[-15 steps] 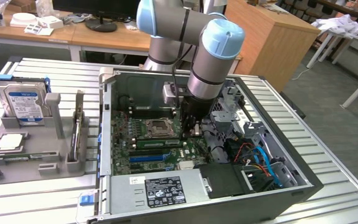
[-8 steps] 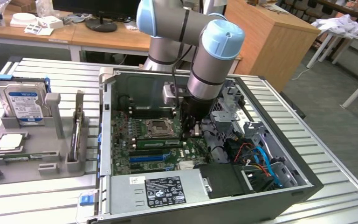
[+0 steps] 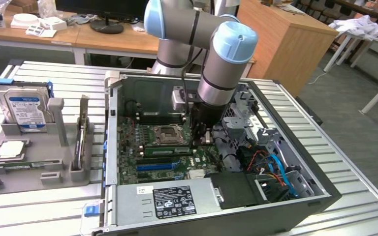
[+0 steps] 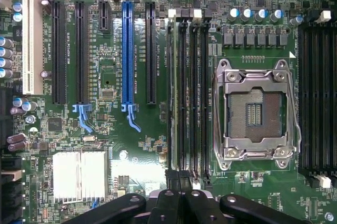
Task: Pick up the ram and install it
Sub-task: 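Press down the ram until it locks into place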
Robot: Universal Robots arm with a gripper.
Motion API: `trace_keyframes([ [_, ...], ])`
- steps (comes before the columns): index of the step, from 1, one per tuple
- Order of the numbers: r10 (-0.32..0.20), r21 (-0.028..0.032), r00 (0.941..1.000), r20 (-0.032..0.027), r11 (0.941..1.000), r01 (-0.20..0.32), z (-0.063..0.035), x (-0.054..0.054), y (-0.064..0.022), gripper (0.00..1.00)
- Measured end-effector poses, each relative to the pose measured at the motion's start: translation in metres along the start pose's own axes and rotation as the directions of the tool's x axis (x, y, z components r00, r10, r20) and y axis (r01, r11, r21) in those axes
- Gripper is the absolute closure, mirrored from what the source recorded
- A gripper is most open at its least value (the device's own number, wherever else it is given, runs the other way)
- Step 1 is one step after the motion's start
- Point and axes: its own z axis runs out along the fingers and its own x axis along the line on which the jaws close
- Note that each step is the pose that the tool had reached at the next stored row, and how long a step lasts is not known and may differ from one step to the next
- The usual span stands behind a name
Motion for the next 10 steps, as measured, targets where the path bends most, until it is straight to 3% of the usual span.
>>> trace_keyframes([
  [10, 0.0, -0.0003, 1.0, 0.0015, 1.0, 0.0, -0.0006, -0.0002, 0.0001, 0.89],
])
